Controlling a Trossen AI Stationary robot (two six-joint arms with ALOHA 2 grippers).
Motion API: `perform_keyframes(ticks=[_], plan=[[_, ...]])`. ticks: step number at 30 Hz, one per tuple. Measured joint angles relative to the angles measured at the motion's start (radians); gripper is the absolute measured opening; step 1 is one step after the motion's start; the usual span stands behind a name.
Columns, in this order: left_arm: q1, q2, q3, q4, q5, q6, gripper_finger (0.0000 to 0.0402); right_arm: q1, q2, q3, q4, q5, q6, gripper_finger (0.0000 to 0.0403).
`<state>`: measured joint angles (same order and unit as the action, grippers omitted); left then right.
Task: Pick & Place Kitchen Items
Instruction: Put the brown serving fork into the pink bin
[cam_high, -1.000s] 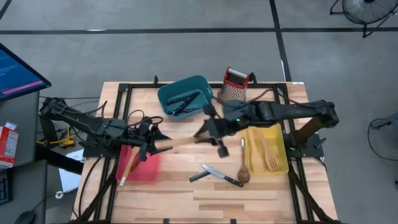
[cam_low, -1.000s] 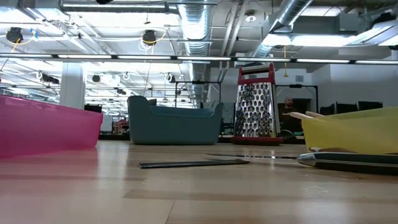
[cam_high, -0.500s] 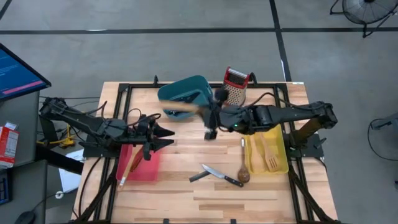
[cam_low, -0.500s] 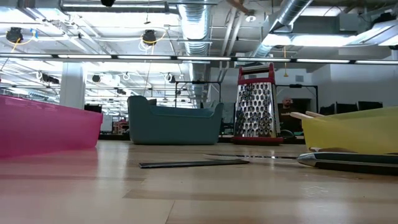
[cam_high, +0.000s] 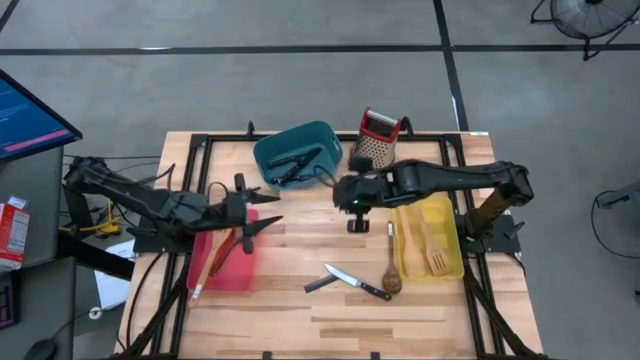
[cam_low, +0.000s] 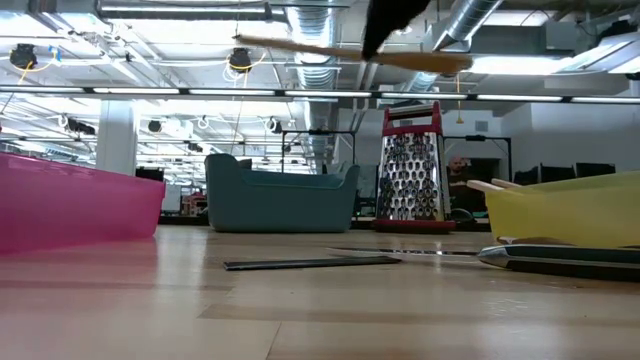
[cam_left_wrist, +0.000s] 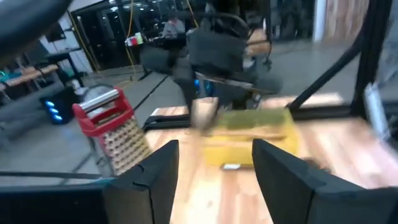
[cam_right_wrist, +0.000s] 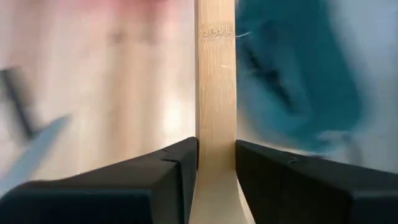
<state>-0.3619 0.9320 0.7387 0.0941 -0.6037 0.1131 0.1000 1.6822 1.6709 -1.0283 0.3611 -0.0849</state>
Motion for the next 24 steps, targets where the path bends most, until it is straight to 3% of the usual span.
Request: perform_keyframes(ticks=[3, 8, 12, 17, 24], plan=[[0.013, 0.030, 0.000, -0.001, -0.002, 0.044, 0.0205, -0.005, 0.044, -0.003, -0.012, -0.079, -0.005, 0.0103], [0.036, 0.098, 0.000, -0.017, 0.012, 0.005, 0.0261, -0.007, 0.130, -0.003, -0.013, -0.073, -0.057, 0.0103], [0.051, 0.150, 0.000, -0.068, 0.088, -0.083, 0.0296, -0.015, 0.179, -0.003, -0.016, -0.074, -0.064, 0.0103], [0.088, 0.226, 0.000, -0.190, 0.186, -0.245, 0.0306, -0.016, 0.189, -0.002, -0.015, -0.074, -0.082, 0.0103], [0.128, 0.321, 0.000, -0.199, 0.238, -0.283, 0.0303, -0.014, 0.188, -0.002, 0.003, -0.076, -0.082, 0.0103]])
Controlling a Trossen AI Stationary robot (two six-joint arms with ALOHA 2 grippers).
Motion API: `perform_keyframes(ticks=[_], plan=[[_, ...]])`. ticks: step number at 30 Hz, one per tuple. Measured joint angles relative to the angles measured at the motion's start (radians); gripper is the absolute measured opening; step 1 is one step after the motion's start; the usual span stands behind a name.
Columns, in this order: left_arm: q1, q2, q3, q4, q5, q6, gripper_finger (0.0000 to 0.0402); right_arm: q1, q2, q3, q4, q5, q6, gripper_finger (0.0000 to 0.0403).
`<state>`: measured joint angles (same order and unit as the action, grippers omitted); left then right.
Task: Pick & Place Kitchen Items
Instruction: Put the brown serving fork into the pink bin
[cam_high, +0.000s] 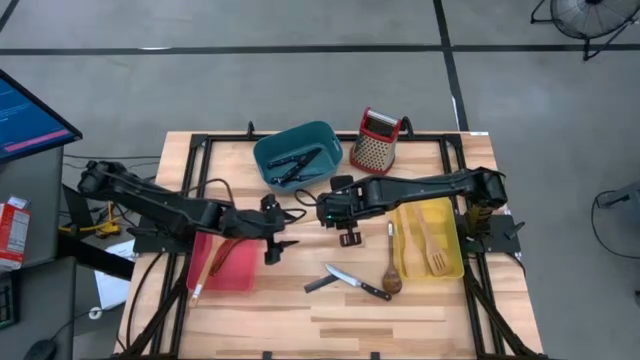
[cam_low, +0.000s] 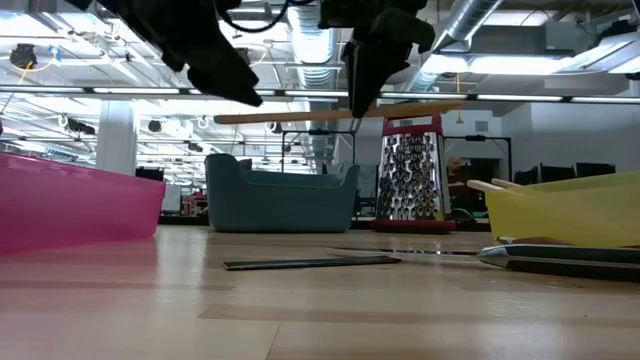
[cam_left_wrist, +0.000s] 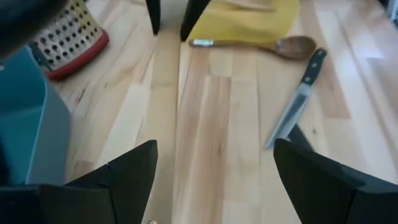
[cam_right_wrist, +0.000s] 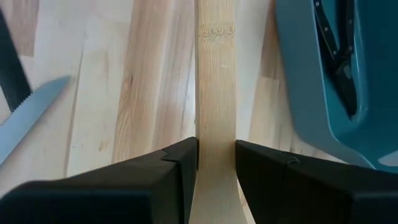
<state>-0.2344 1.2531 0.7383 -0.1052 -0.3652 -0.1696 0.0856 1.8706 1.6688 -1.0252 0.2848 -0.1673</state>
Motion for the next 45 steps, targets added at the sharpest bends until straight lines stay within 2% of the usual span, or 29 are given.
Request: perform_keyframes(ticks=[13, 18, 28, 41, 45], plan=[[0.059, 0.040, 0.001, 0.019, 0.002, -0.015, 0.0303, 0.038, 0.000, 0.000, 0.046, -0.026, 0.000, 0.0103], [0.071, 0.039, 0.001, 0.020, 0.069, -0.053, 0.0292, 0.047, 0.000, 0.000, 0.069, -0.026, 0.000, 0.0103], [0.071, 0.039, 0.001, 0.028, 0.094, -0.082, 0.0212, 0.047, 0.000, 0.000, 0.087, -0.026, 0.000, 0.0103], [0.071, 0.038, 0.001, 0.038, 0.119, -0.080, 0.0055, 0.048, 0.000, 0.000, 0.087, -0.028, 0.004, 0.0103], [0.071, 0.038, 0.001, 0.040, 0.119, -0.081, 0.0052, 0.048, 0.000, 0.000, 0.087, -0.029, 0.004, 0.0103]])
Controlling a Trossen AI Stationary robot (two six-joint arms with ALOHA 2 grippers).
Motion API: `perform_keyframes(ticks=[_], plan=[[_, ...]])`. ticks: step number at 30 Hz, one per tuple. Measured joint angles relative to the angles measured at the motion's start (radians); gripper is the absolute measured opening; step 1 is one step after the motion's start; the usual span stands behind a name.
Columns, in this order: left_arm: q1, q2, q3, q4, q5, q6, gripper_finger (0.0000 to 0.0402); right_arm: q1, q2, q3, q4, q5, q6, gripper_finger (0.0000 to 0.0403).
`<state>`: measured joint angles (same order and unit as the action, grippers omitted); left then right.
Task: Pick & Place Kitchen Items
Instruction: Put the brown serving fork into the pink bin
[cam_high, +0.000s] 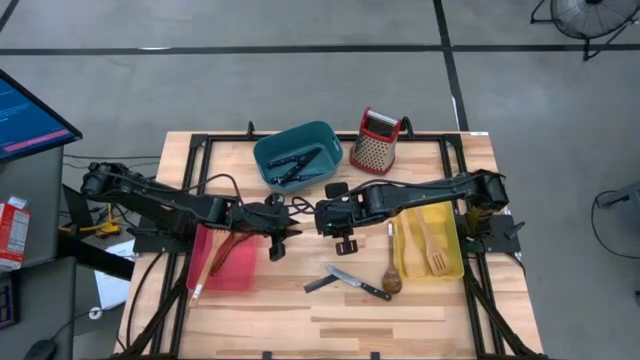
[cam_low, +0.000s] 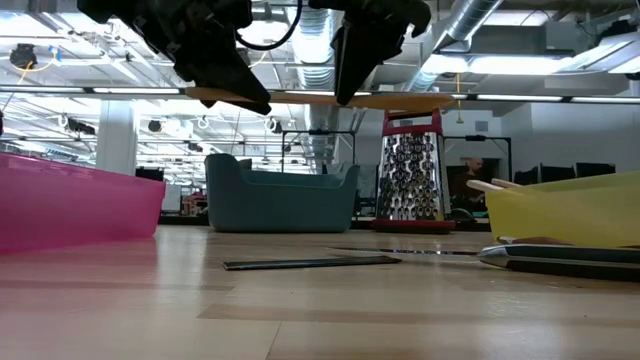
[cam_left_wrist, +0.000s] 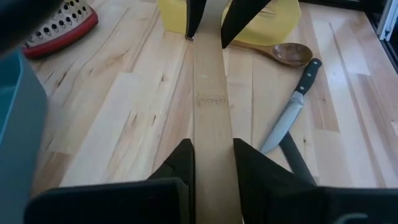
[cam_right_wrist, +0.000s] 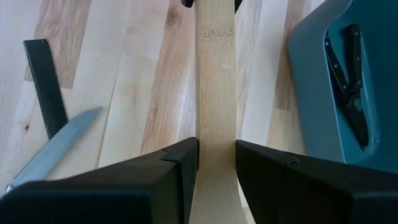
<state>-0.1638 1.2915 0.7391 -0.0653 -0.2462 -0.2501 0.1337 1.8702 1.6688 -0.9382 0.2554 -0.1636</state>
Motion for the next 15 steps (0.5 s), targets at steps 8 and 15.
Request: perform_keyframes(ticks=[8, 15], plan=[[0.000, 0.000, 0.000, 0.002, 0.002, -0.026, 0.0052, 0.002, 0.000, 0.000, 0.002, -0.014, -0.002, 0.0124], [0.000, 0.000, 0.000, 0.006, 0.002, -0.032, 0.0052, 0.019, -0.014, 0.071, -0.053, 0.003, 0.002, 0.0230]])
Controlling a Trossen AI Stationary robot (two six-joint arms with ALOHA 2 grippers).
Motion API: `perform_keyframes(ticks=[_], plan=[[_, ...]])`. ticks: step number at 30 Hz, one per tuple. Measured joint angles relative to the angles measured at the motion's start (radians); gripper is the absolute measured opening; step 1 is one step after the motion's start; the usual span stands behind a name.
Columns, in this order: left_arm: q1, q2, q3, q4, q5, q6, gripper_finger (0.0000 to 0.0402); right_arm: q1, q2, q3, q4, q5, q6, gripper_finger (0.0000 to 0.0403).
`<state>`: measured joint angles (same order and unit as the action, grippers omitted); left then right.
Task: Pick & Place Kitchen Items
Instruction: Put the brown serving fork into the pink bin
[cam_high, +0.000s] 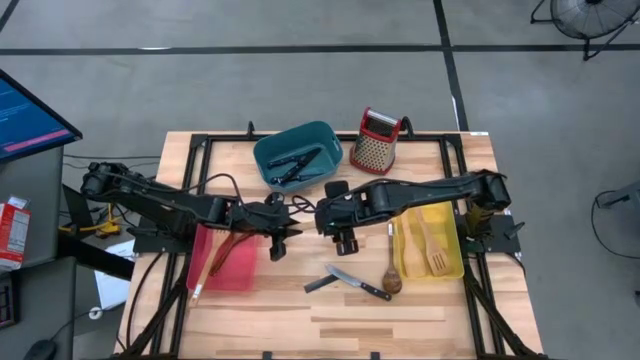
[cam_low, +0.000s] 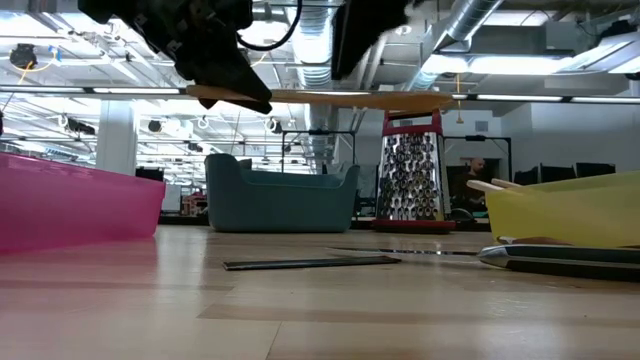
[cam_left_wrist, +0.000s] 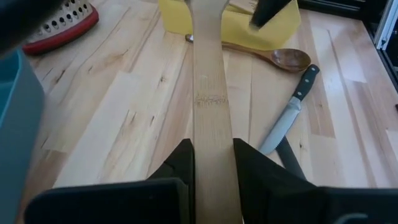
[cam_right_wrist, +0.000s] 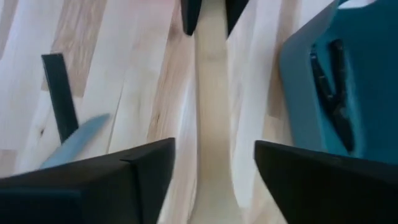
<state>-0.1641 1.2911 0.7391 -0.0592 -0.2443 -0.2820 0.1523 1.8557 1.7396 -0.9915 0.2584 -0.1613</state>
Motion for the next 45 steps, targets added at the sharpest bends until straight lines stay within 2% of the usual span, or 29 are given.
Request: perform_keyframes(ticks=[3, 6, 9, 15, 19, 22, 31, 37, 42, 45], plan=[[0.000, 0.000, 0.000, -0.008, -0.008, -0.019, 0.0052, 0.017, -0.001, 0.087, -0.082, 0.028, 0.016, 0.0256], [0.000, -0.005, 0.000, -0.023, -0.021, -0.065, 0.0052, 0.038, -0.001, 0.176, -0.196, 0.063, 0.041, 0.0260], [-0.001, -0.018, 0.002, -0.061, -0.021, -0.182, 0.0054, 0.058, -0.001, 0.265, -0.325, 0.090, 0.099, 0.0257], [-0.048, -0.126, 0.000, -0.347, -0.022, -0.486, 0.0057, 0.099, -0.001, 0.382, -0.578, 0.212, 0.269, 0.0255], [-0.103, -0.226, 0.000, -0.501, -0.017, -0.705, 0.0055, 0.117, -0.039, 0.381, -0.572, 0.240, 0.302, 0.0254], [-0.159, -0.310, 0.000, -0.542, -0.014, -0.833, 0.0058, 0.128, -0.067, 0.382, -0.582, 0.243, 0.327, 0.0254], [-0.359, -0.532, 0.002, -0.516, 0.004, -1.158, 0.0059, 0.125, -0.124, 0.382, -0.580, 0.269, 0.372, 0.0254], [-0.497, -0.577, 0.002, -0.546, 0.052, -1.361, 0.0060, 0.121, -0.130, 0.382, -0.580, 0.268, 0.372, 0.0254], [-0.571, -0.578, 0.002, -0.599, 0.189, -1.532, 0.0060, 0.120, -0.129, 0.382, -0.580, 0.268, 0.372, 0.0254], [-0.595, -0.579, 0.013, -0.604, 0.231, -1.617, 0.0060, 0.120, -0.129, 0.382, -0.580, 0.268, 0.372, 0.0254]])
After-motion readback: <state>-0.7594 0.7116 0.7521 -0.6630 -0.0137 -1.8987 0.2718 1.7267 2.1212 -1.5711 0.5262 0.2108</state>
